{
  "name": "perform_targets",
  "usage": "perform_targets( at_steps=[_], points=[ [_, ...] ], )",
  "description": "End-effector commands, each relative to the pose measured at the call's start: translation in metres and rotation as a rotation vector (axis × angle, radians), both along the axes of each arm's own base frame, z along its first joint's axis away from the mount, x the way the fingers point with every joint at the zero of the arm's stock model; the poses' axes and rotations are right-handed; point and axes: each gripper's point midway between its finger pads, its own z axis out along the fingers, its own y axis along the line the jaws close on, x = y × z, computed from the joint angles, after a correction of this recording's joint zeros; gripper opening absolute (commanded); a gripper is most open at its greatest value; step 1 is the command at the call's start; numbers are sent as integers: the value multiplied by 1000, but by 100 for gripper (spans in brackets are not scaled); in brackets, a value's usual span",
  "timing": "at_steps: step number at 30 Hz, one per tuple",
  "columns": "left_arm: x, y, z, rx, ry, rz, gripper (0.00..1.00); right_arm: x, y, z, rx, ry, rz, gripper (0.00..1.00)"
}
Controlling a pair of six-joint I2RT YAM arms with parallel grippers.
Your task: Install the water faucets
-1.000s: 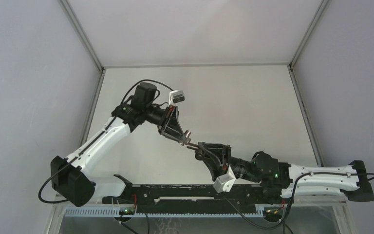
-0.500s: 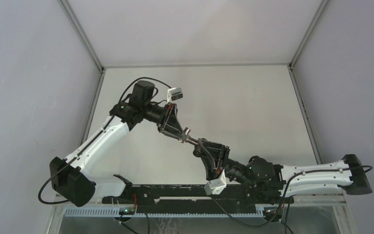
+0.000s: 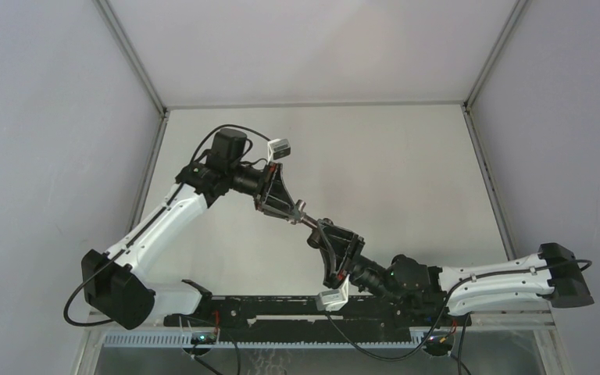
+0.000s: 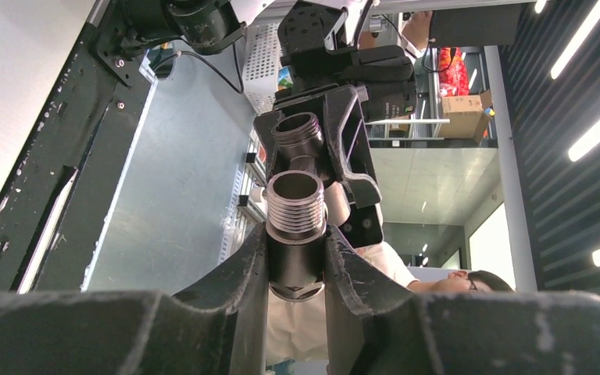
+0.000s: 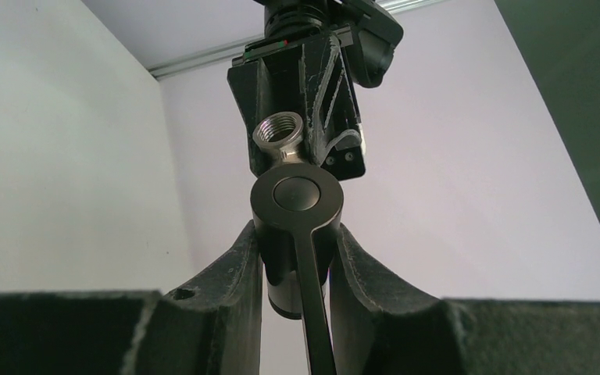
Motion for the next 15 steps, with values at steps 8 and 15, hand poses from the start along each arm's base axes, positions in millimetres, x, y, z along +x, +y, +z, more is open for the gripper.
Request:
perform_targets(
  at_steps=[8, 15],
  points=[
    [-10, 3, 25, -65, -87, -35, 0, -18, 0, 27, 250, 236, 206, 0],
    [-9, 0, 33, -104, -146, -4, 0, -21, 10, 26, 335, 403, 315, 0]
  ],
)
